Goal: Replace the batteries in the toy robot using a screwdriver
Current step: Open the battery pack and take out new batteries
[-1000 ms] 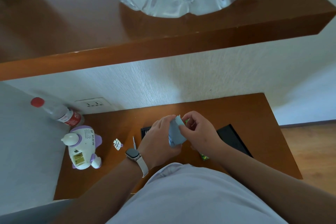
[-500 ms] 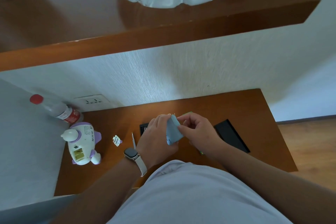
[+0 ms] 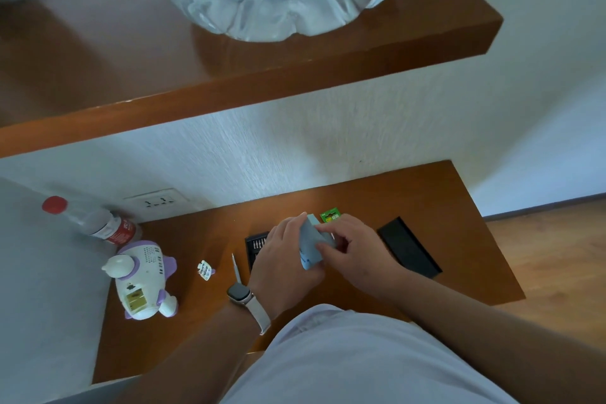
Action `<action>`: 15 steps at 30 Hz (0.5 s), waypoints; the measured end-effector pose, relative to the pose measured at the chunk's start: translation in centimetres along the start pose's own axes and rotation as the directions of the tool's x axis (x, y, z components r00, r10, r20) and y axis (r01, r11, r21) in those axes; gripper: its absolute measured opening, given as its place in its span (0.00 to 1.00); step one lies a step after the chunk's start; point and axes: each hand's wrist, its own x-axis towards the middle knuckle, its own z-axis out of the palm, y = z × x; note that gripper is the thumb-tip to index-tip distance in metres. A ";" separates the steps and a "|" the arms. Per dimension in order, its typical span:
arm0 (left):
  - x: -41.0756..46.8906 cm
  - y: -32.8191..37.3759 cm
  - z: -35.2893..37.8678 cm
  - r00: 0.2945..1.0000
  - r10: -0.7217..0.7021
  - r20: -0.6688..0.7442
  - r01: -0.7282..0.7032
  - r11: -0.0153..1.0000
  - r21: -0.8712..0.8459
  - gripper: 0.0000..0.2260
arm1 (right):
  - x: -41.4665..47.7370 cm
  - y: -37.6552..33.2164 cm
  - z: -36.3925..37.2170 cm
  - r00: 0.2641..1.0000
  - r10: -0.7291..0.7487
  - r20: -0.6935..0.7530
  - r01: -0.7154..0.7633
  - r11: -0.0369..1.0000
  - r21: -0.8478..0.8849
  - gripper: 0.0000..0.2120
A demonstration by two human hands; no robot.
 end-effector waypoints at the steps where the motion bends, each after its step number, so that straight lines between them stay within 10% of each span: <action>1: 0.2 0.0 0.1 1.000 0.017 -0.022 -0.017 1.000 -0.014 0.36 | 0.0 0.1 0.0 0.999 0.020 -0.036 -0.018 0.999 0.035 0.16; 9: 1.8 0.5 0.4 0.995 0.007 -0.101 -0.023 0.986 -0.163 0.37 | 0.1 -1.0 -1.0 0.967 0.255 0.021 -0.248 0.913 0.323 0.06; 15: 1.6 -1.0 -0.6 0.974 -0.123 0.189 0.203 0.843 -0.498 0.18 | 1.0 -0.4 -2.2 0.937 0.340 0.076 -0.329 0.795 0.510 0.10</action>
